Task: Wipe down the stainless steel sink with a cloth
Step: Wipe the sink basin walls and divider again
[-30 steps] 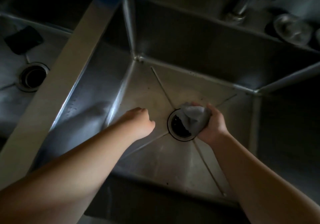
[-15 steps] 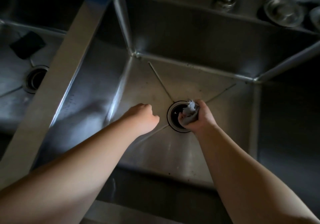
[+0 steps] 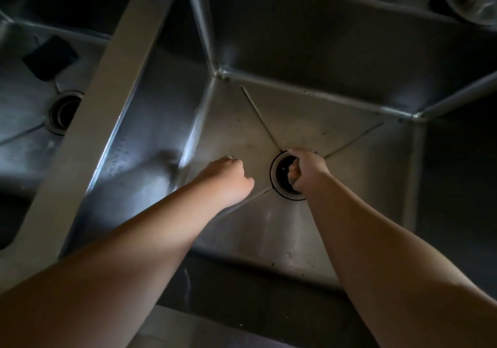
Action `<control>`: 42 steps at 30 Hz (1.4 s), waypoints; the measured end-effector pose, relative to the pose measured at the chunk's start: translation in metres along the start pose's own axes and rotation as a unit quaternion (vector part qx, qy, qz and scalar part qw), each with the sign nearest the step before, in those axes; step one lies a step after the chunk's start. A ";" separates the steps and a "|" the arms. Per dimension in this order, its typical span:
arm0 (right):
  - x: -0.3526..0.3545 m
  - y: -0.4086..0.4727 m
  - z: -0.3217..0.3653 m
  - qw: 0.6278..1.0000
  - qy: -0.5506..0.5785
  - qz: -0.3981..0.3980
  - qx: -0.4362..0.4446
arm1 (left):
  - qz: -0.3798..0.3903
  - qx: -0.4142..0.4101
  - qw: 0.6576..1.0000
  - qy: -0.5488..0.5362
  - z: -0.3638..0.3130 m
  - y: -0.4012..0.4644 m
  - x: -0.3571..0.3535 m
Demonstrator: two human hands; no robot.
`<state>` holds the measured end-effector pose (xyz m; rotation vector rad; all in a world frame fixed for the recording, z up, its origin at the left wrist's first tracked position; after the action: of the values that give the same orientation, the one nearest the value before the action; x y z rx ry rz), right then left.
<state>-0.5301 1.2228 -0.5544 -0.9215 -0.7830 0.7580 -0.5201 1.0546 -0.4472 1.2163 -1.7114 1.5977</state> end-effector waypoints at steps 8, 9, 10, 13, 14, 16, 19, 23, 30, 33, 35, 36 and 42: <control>0.005 -0.003 -0.001 0.999 -0.050 -0.016 0.015 | 0.002 -0.006 1.000 -0.008 -0.002 0.004 -0.004; 0.003 -0.005 -0.002 0.999 -0.043 0.004 0.005 | 0.001 -0.009 1.000 -0.016 -0.004 0.004 -0.003; -0.001 -0.009 -0.004 0.999 -0.035 0.033 -0.008 | -0.001 -0.012 1.000 -0.027 -0.007 0.005 -0.003; -0.014 -0.033 -0.009 0.987 -0.002 0.150 -0.054 | -0.016 -0.019 0.997 -0.077 -0.019 0.007 0.001; -0.016 -0.041 -0.008 0.982 0.011 0.180 -0.060 | -0.026 -0.018 0.995 -0.096 -0.023 0.008 0.003; -0.013 -0.057 -0.002 0.972 0.011 0.229 -0.055 | -0.050 -0.012 0.990 -0.131 -0.030 0.012 0.008; -0.003 -0.079 -0.001 0.953 0.017 0.289 -0.089 | -0.049 0.028 0.969 -0.240 -0.038 0.017 0.007; 0.021 -0.090 0.006 0.950 -0.042 0.300 -0.080 | -0.004 0.057 0.923 -0.379 -0.061 0.016 -0.002; 0.057 -0.063 0.018 0.972 0.022 0.231 -0.047 | 0.053 0.102 0.870 -0.479 -0.088 0.013 -0.012; 0.085 -0.029 0.032 0.992 0.058 0.109 -0.016 | 0.056 0.099 0.861 -0.495 -0.103 0.011 -0.012; 0.112 -0.003 0.048 0.998 0.025 0.020 0.047 | 0.041 0.082 0.871 -0.483 -0.107 0.014 -0.008; 0.126 0.005 0.061 0.995 -0.009 -0.029 0.094 | 0.028 0.071 0.877 -0.475 -0.107 0.016 -0.005; 0.137 0.024 0.116 0.800 -0.397 -0.173 0.416 | -0.061 0.004 0.956 -0.286 -0.089 0.029 -0.004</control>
<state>-0.5642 1.3909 -0.4968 0.3944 -1.1491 1.0341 -0.5617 1.1386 -0.4487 1.8820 -1.9078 1.2494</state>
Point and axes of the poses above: each hand's wrist, its own y-axis towards the middle knuckle, its own x-axis out of the back of the hand, z = x × y, the point moved 9 cm from there along y, towards the middle knuckle, and after that the axes turned 15 degrees about -z, right-handed, at the moved point
